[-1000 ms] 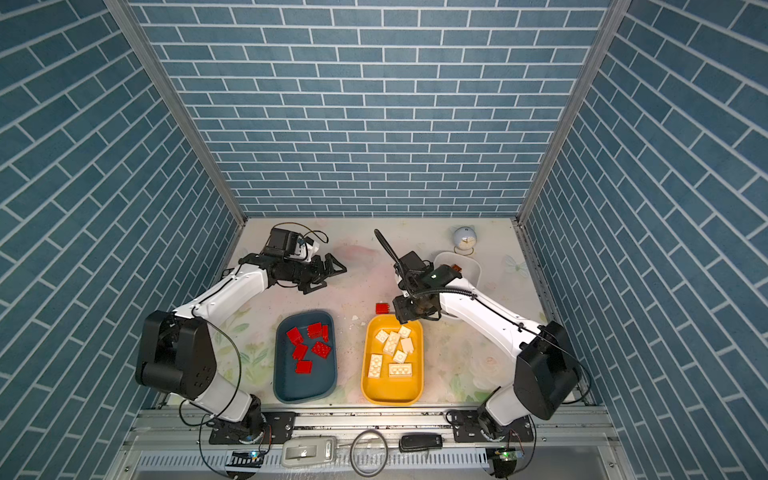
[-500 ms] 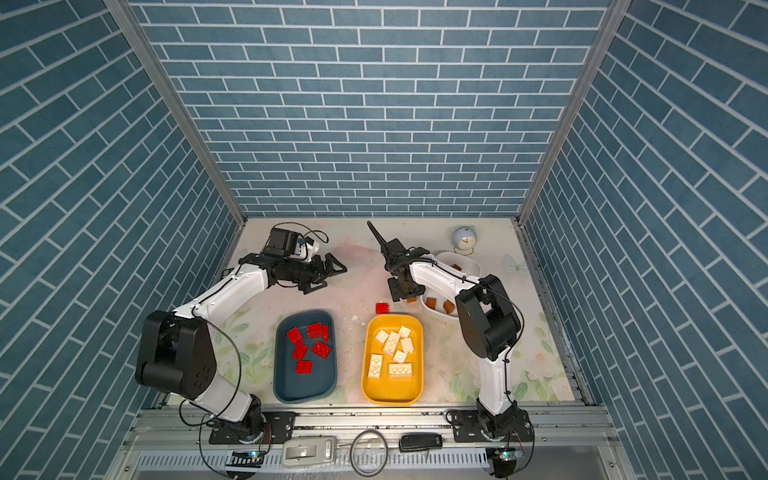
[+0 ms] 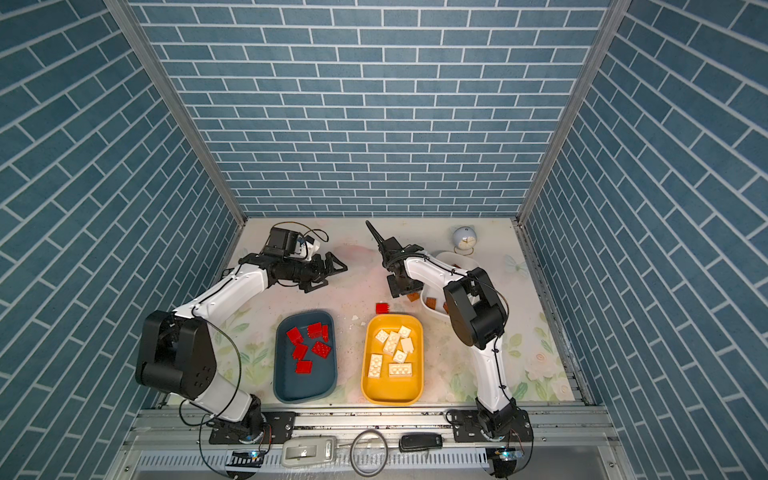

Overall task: Sort the legos into containers by color
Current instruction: 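Move the right gripper to the pile and grasp the brown 2x2 brick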

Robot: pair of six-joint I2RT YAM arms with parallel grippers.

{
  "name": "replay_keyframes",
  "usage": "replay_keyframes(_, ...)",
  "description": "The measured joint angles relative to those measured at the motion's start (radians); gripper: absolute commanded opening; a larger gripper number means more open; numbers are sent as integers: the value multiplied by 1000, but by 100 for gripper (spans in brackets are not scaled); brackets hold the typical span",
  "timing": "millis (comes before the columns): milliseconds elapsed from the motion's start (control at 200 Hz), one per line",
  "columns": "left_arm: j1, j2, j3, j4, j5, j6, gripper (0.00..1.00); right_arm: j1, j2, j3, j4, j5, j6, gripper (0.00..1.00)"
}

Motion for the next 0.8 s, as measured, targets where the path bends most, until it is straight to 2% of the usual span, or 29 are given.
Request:
replay_keyframes(130,0,0,0,0,2,0,98,0,-3,-4,27,-31,1,57)
replay_keyframes(320,0,0,0,7,3,0,98,-3,-11,-35,81,-177,29,56)
replay_keyframes(420,0,0,0,8,3,0,98,1,-14,-37,93,-218,31,56)
replay_keyframes(605,0,0,0,8,3,0,98,4,-70,-37,89,-201,21,56)
replay_keyframes(800,0,0,-3,15,3,-1,98,5,-116,-36,47,-117,-39,59)
